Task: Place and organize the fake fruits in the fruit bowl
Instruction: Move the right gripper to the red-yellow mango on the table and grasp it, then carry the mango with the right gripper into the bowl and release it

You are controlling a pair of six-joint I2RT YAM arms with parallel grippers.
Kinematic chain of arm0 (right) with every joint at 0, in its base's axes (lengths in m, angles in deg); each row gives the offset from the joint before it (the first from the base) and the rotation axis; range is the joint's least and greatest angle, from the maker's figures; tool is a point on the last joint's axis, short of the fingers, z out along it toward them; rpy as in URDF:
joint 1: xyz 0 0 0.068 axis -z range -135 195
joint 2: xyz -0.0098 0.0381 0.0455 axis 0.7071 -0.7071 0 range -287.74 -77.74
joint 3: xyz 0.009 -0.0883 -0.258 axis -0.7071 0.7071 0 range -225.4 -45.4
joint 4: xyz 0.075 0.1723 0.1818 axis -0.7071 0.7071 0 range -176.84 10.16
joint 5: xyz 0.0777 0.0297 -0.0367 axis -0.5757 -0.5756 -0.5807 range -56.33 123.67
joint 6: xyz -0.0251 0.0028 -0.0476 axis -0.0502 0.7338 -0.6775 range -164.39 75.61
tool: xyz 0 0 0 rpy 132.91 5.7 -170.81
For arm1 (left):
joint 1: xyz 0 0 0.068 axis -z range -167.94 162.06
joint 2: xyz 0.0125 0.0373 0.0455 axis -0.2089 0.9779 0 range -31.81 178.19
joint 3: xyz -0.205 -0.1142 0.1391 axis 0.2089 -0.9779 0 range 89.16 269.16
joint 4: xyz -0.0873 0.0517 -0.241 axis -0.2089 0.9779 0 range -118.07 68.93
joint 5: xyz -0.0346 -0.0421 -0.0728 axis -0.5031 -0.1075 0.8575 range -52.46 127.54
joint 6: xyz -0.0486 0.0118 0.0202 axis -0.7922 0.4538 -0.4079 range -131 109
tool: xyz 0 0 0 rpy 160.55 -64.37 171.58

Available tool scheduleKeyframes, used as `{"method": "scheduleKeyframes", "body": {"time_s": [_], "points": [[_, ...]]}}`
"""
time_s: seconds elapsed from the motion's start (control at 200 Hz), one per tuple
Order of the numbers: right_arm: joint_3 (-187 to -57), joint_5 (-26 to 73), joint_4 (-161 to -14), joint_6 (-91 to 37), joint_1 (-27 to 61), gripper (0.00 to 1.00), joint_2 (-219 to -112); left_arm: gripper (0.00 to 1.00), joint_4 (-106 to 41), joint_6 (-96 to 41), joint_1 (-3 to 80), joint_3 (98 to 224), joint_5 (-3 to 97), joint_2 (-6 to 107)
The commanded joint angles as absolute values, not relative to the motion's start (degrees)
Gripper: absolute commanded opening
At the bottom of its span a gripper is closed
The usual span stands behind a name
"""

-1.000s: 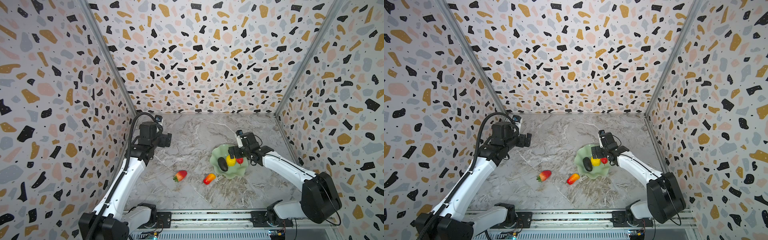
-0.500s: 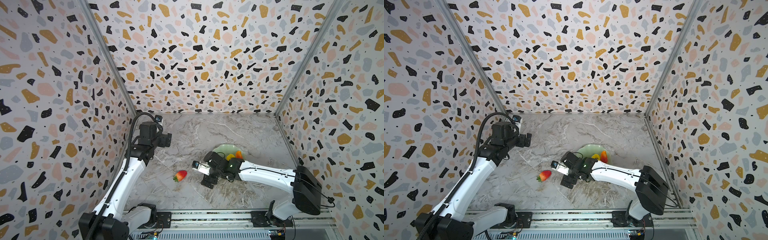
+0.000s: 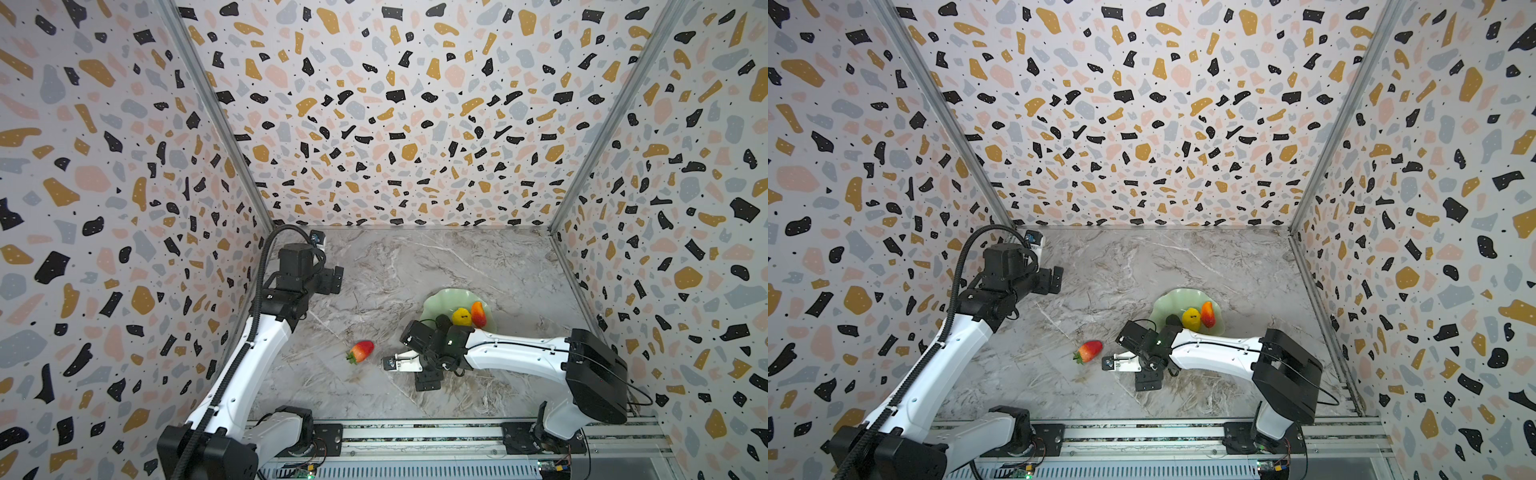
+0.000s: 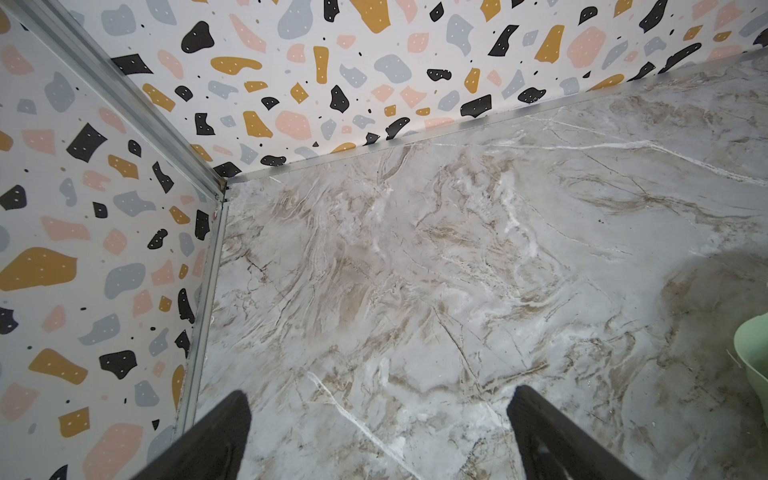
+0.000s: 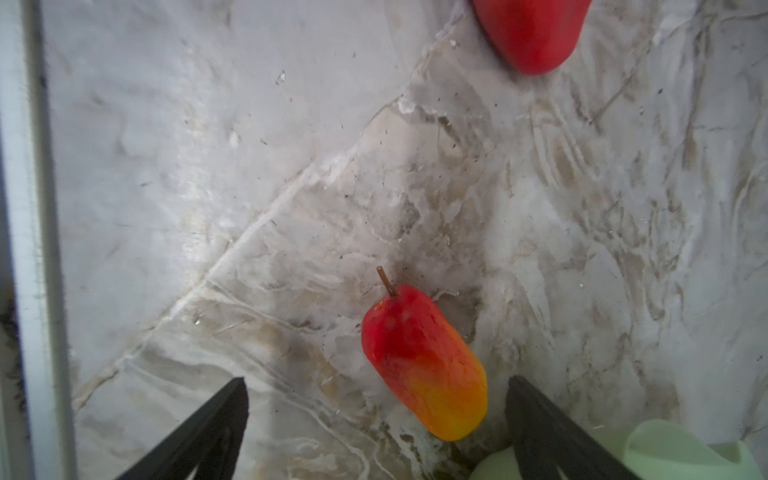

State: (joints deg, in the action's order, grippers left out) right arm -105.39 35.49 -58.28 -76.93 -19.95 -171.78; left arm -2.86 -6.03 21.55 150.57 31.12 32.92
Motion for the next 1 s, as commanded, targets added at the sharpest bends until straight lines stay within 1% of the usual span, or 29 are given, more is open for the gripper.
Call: {"method": "scheduleKeyframes", "body": {"time_s": [0.0, 0.225, 0.37, 0.531, 0.601, 0.661, 0.706, 0.726, 0.841, 0.936, 0.996], "points": [[-106.75, 37.53, -58.84, -78.07, -20.22, 0.95, -172.12, 0.99, -4.71, -5.39, 21.68, 149.69, 31.58, 32.42], [-107.74, 38.77, -61.08, -76.48, -20.26, 0.87, -174.71, 1.00, -4.65, -5.23, 21.70, 149.56, 31.56, 32.27], [-108.84, 38.43, -61.10, -75.99, -20.22, 0.79, -177.06, 1.00, -4.71, -5.20, 21.65, 149.57, 31.56, 32.15], [-109.80, 38.42, -60.64, -75.61, -20.27, 0.65, -179.01, 1.00, -4.70, -5.20, 21.65, 149.54, 31.48, 31.83], [-110.24, 38.48, -60.33, -75.51, -20.25, 0.57, -179.41, 1.00, -4.75, -5.20, 21.64, 149.44, 31.47, 31.74], [-110.68, 38.53, -60.02, -75.33, -20.25, 0.49, -179.62, 0.99, -4.78, -5.12, 21.68, 149.45, 31.47, 31.74], [-111.29, 38.74, -59.51, -75.16, -20.29, 0.39, -179.81, 0.99, -4.77, -5.20, 21.69, 149.45, 31.47, 31.74], [-111.65, 38.77, -59.23, -75.04, -20.28, 0.36, -179.86, 1.00, -4.70, -5.16, 21.69, 149.45, 31.47, 31.74], [-113.78, 37.65, -57.98, -74.31, -20.26, 0.29, -179.40, 1.00, -4.76, -5.06, 21.68, 149.45, 31.47, 31.65], [-115.36, 37.88, -57.10, -73.79, -20.22, 0.20, -178.21, 1.00, -4.77, -5.06, 21.67, 149.45, 31.39, 31.63], [-116.44, 38.18, -56.99, -73.08, -20.07, 0.12, -177.02, 0.99, -4.72, -5.11, 21.67, 149.45, 31.39, 31.65]]}}
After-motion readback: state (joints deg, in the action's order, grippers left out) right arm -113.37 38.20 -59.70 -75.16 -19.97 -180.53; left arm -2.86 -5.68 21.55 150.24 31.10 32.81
